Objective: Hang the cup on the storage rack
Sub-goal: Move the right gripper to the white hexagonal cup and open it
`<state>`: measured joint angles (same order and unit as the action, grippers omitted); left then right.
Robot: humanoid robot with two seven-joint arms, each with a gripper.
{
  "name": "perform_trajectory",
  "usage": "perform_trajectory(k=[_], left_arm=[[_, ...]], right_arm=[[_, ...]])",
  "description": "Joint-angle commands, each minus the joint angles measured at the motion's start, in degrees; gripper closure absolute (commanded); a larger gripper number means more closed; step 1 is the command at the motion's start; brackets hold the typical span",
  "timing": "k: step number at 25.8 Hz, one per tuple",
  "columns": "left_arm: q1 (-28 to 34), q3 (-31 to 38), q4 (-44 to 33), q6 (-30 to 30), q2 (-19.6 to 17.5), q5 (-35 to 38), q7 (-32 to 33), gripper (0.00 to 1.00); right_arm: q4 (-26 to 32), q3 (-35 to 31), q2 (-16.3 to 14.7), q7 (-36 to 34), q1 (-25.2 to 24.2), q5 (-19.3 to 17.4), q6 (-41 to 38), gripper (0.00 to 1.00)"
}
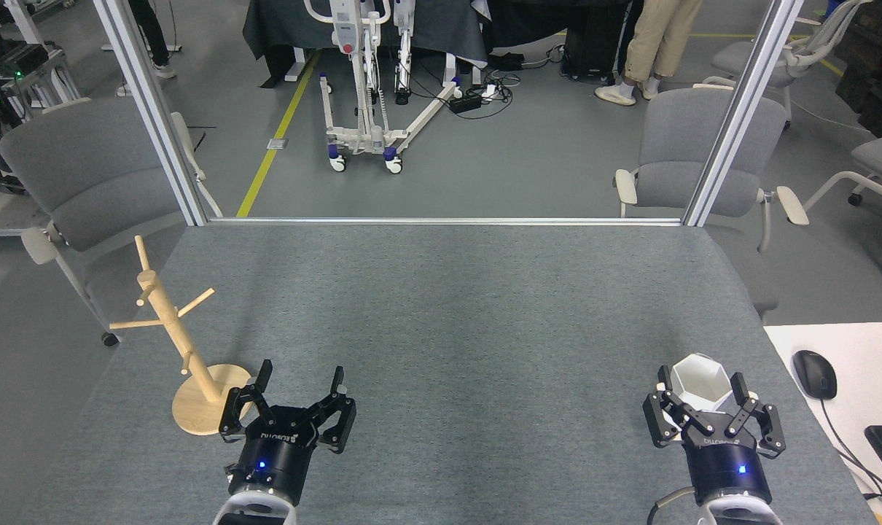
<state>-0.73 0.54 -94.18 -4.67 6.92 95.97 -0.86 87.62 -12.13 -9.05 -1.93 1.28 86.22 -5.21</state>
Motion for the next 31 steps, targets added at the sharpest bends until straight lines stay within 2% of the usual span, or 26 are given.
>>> perform_trajectory(k=[1,16,21,23,27,31], left_arm=[[-0.06,-0.19,0.05,-0.08,0.03,0.09,-0.19,0.01],[0.29,-1.51,-0.21,-0.17,-0.06,0.0,0.33,0.01],[0.29,-1.51,-0.13,-0.08,0.03,0.0,0.33,0.01],[0.29,-1.51,-0.13,-0.08,0.03,0.0,0.33,0.01],[0.03,-1.6,0.05,-0.17,0.03,0.0,0.33,0.01],[-0.06,-1.6,0.14,-0.17,0.11,0.0,0.33,0.01]], right_arm=[[0.01,0.0,0.0,0.0,0.04,0.0,-0.06,0.0],[0.1,-0.44,-0.18,0.17,0.22,0.0,-0.06,0.0],[0.36,-2.37,-2.2,0.35,0.22,-0.17,-0.32,0.0],[0.18,-3.52,-2.81,0.52,0.22,-1.75,-0.76,0.0],[-1.05,-7.12,-4.92,0.7,0.13,-8.26,-4.81,0.0],[-7.11,-8.79,-5.89,0.61,0.22,-7.91,-8.85,0.0]])
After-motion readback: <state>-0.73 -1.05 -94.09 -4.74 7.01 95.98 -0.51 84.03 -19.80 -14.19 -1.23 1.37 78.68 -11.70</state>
